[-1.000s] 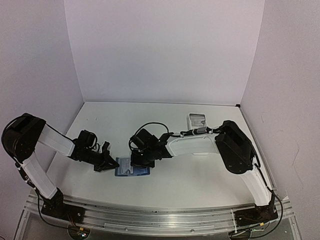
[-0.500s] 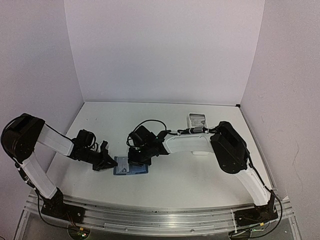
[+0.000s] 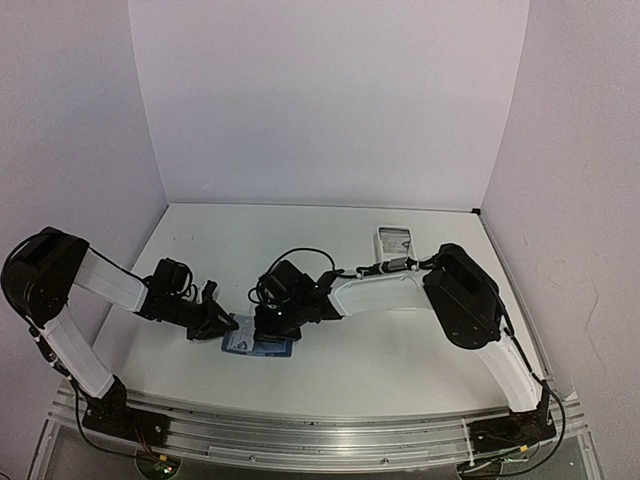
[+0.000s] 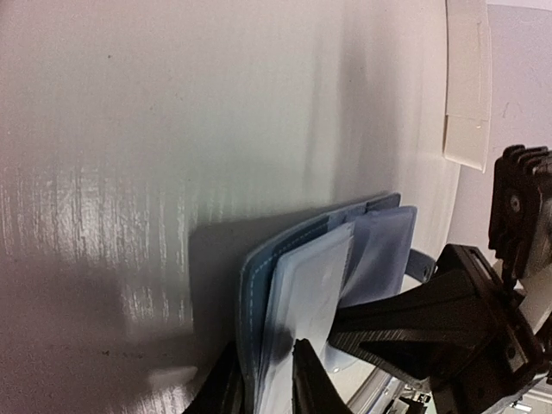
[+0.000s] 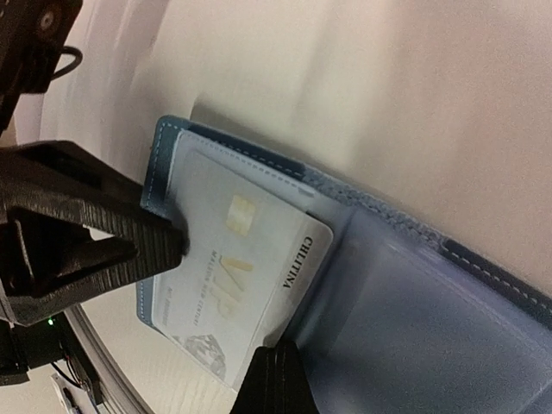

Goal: Put the credit cards into the card holder
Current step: Insert the credit card into the card holder.

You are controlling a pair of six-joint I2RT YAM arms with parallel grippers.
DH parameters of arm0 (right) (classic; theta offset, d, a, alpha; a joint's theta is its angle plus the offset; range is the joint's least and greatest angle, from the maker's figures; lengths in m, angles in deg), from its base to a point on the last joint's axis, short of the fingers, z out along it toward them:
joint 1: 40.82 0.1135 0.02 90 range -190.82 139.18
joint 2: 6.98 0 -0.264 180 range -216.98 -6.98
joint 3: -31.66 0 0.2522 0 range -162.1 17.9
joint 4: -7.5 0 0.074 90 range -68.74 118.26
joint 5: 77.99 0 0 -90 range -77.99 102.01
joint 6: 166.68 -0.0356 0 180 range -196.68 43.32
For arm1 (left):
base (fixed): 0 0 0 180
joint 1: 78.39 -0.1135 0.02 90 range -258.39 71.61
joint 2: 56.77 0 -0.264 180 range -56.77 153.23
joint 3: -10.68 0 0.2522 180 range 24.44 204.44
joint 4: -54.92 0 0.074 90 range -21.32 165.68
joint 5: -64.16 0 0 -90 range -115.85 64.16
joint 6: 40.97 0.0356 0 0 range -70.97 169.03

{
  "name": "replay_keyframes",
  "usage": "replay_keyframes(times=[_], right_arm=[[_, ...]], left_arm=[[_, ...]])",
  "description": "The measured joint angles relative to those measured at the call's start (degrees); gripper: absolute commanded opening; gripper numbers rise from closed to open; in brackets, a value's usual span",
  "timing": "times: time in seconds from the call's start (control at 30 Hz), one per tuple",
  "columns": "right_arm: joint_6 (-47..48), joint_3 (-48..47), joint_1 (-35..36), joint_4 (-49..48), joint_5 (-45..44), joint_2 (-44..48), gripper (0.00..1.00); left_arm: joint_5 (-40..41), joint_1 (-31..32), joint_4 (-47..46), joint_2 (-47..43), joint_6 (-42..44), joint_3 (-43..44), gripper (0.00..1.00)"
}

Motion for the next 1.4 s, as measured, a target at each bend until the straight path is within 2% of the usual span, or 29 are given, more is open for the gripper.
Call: replay_keyframes(times=[0.17,0.37,0.77,0.97,1.2,1.4], right_arm=[[0.5,0.0,1.0,0.0,0.4,0.0,0.0],[2.0,-1.3,1.0,1.0,0.4,-0.2,0.0],[3.4,-4.4,1.0,-1.0,0.3,-1.9,0.0],[4.3,-1.5,0.7,-1.9,-0.2,-1.1,0.02],[7.6,0.4,-1.0,-0.5,-1.3,5.3,0.11],[11.3,1.0,-6.9,-0.7,-2.0,15.4,0.19]], left_arm=[[-0.3,0.2,0.0,-0.1,-0.2,0.0,0.24],[-1.3,0.2,-0.1,-0.2,0.3,0.0,0.34],[-1.8,1.7,-0.6,-0.3,0.7,0.1,0.36],[-1.5,1.6,-0.1,-0.4,1.6,0.6,0.43],[1.1,1.5,3.7,-0.4,7.1,3.7,0.53],[2.7,1.3,8.9,-0.4,13.3,6.6,0.62]])
